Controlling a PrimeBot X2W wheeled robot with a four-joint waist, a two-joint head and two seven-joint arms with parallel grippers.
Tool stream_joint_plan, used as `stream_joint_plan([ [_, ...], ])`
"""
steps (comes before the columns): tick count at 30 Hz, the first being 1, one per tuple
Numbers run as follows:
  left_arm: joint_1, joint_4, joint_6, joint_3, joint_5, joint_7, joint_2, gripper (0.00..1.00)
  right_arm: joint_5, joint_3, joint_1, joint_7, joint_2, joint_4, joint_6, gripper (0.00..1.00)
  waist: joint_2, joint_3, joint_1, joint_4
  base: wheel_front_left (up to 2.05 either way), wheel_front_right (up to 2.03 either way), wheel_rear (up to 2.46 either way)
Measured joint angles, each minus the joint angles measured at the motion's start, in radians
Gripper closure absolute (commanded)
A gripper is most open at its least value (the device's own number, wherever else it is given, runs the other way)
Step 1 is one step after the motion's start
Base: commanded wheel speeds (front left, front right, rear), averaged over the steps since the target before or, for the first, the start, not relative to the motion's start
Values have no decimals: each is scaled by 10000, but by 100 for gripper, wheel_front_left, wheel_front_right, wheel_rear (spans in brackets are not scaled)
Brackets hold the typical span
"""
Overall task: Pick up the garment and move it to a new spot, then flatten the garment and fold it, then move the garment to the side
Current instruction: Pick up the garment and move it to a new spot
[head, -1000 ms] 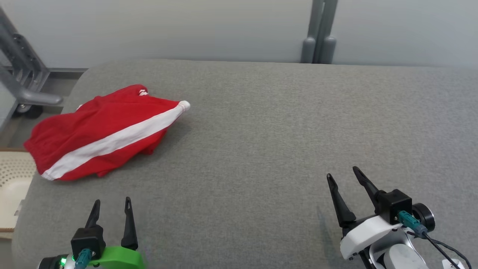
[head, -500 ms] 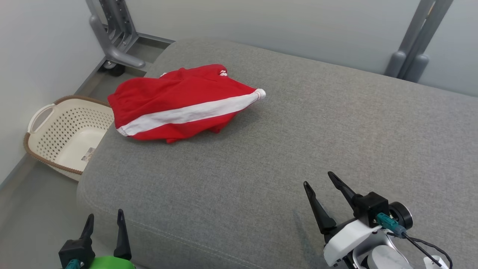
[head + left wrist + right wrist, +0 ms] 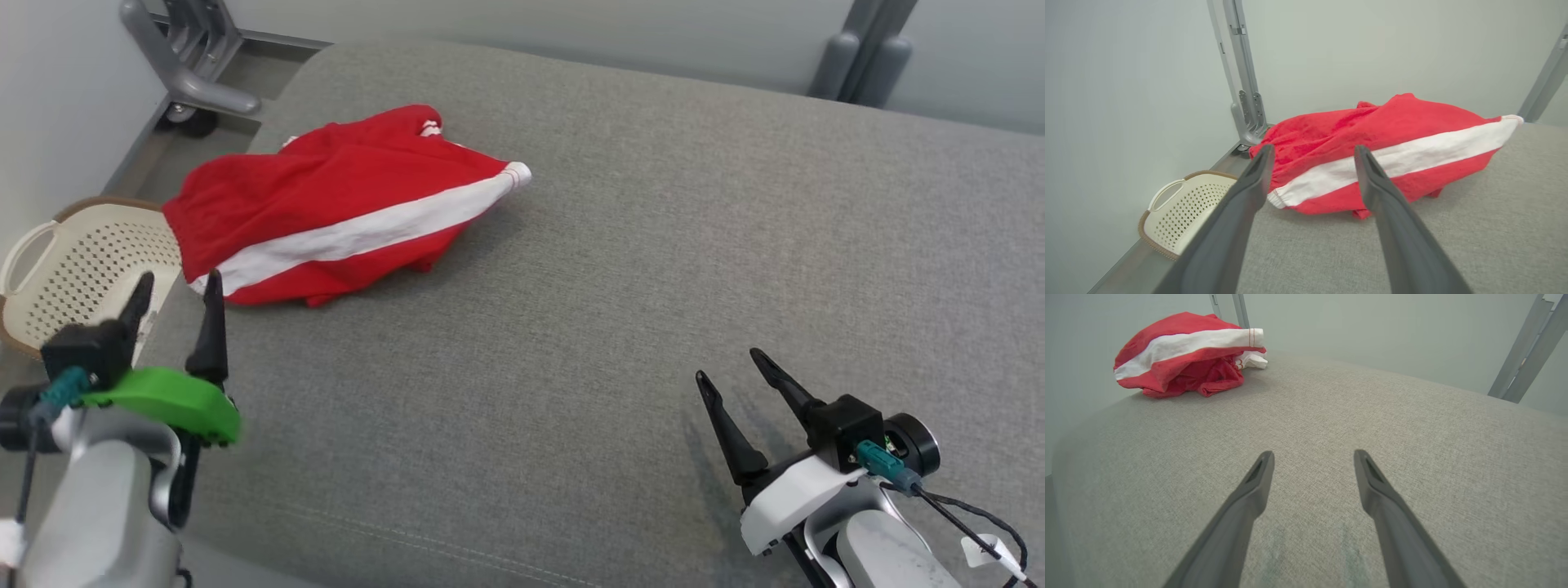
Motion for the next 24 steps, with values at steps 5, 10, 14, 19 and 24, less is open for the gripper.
stream_joint_plan([
  [5,-1916,359,-13,-1850,-1741,706,1747,0,46,174,-228,0,-155,-59,0,0,0,550,0,-560,0,0,0],
  [10,-2980,242,-15,-3513,-3626,1601,3081,0,138,330,-471,2,-274,-79,0,0,0,1065,0,-1181,0,0,0],
  [14,-3415,119,-17,-4460,-4991,2182,3791,0,205,326,-603,0,-355,-102,0,0,0,1476,1,-1685,0,0,0],
  [19,-3537,899,-15,-4892,-5850,2408,4261,0,234,234,-691,2,-397,-138,0,0,0,1974,1,-2293,0,0,0],
  [24,-3536,1557,-15,-5191,-6552,2539,4077,0,267,150,-746,0,-374,-142,2,0,0,2429,0,-2797,0,0,0],
])
